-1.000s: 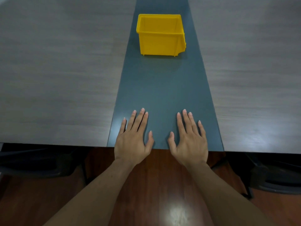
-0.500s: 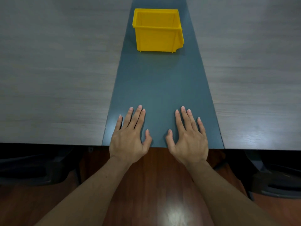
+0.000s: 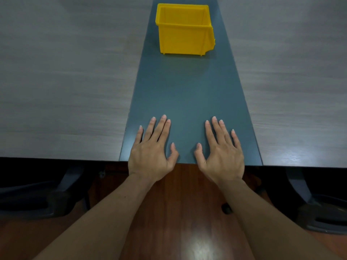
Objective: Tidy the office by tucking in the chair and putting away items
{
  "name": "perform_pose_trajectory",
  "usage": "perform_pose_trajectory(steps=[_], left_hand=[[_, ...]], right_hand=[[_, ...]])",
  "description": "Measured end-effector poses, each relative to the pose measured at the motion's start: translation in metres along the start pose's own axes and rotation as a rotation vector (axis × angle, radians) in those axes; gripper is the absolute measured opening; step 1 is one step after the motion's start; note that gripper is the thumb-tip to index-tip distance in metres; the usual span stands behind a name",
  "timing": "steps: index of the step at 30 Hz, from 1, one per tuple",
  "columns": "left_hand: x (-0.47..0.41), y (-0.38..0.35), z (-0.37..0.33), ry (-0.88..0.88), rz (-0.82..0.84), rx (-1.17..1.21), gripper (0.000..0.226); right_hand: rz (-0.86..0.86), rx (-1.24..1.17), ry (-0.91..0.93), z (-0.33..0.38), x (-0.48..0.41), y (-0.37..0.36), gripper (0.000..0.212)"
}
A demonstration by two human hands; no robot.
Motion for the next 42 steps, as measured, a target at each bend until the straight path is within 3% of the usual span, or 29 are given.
perform_pose_trajectory(steps=[20, 24, 27, 30, 32, 42], left_hand=[[-0.001, 0.001, 0.002, 0.008, 0.023, 0.032, 0.074], [0.001, 0.009, 0.001, 0.01, 0.091, 0.048, 0.071], [-0.004, 0.022, 0.004, -0.01, 0.248, 0.079, 0.072], [-0.015, 0.057, 0.008, 0.009, 0.451, 0.106, 0.074], [-0.016, 0.091, 0.01, 0.084, 0.495, 0.157, 0.074], [0.074, 0.276, 0.038, 0.179, 0.459, 0.183, 0.079]], right_hand=[[0.027, -0.024, 0.0, -0.003, -0.001, 0.0, 0.077], [0.055, -0.079, -0.003, -0.003, -0.001, 0.008, 0.078], [0.155, -0.181, -0.013, -0.004, -0.004, 0.02, 0.082], [0.385, -0.34, -0.036, -0.012, -0.019, 0.05, 0.091], [0.512, -0.367, -0.044, -0.011, -0.031, 0.082, 0.094], [0.519, -0.42, 0.071, 0.07, -0.004, 0.248, 0.091]])
Point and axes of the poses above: each hand's wrist, its own x-axis away from the middle knuckle, its own y-axis out of the back of the hand, z = x × y, the point moved 2 cm from there along -x, towards the middle knuckle, and after that the axes turned 12 degrees about y, right-handed, at the moved point
